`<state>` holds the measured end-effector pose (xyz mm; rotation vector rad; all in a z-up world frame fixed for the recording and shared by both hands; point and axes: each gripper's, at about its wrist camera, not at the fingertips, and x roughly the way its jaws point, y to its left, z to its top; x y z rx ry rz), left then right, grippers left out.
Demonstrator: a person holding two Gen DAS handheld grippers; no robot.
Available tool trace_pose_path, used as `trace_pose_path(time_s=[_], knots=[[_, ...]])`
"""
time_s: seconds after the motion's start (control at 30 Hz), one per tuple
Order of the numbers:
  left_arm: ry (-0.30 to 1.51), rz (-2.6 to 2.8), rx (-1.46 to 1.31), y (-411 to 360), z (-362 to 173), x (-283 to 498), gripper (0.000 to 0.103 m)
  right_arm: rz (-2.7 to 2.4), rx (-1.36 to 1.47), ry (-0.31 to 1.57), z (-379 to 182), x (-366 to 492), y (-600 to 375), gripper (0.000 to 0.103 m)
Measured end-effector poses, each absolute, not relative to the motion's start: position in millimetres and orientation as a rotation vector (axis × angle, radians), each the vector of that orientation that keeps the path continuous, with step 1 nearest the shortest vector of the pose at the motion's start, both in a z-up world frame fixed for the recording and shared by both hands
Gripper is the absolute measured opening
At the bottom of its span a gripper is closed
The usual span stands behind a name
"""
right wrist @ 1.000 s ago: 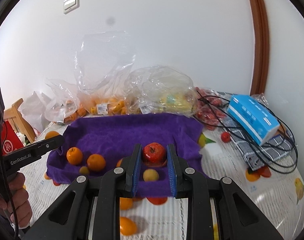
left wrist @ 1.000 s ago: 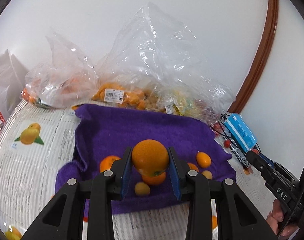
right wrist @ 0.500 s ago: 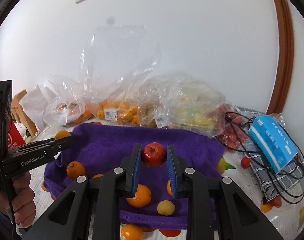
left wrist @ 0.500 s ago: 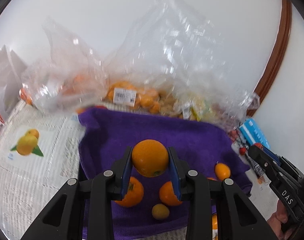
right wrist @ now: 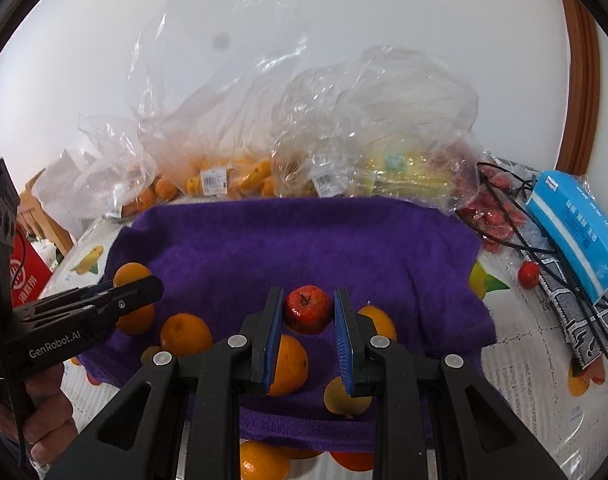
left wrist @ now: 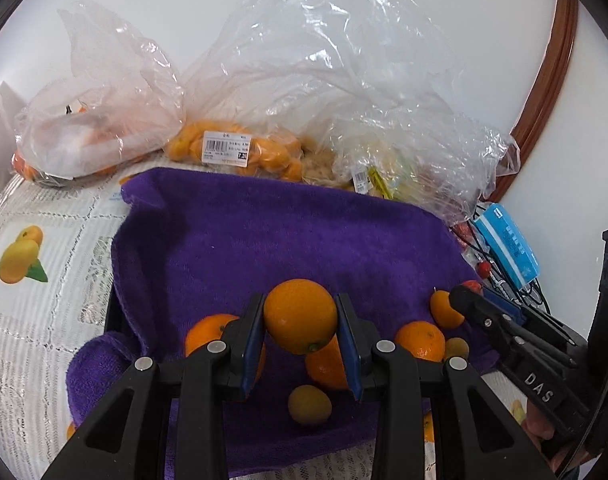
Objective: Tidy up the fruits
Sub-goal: 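Lower the orange with the left tool while the right tool lowers the apple over the towel, then open both tools to release the orange and the red apple onto the towel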
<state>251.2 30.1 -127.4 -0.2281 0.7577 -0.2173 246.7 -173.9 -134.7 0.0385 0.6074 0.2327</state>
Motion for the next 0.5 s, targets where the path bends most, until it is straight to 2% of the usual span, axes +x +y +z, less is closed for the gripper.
trace_pose_path(time_s=[0.5], knots=[[0.774, -0.245, -0.227, 28, -131, 249, 0.033, 0.237, 0.027, 0.664, -152, 254, -169, 0.025]])
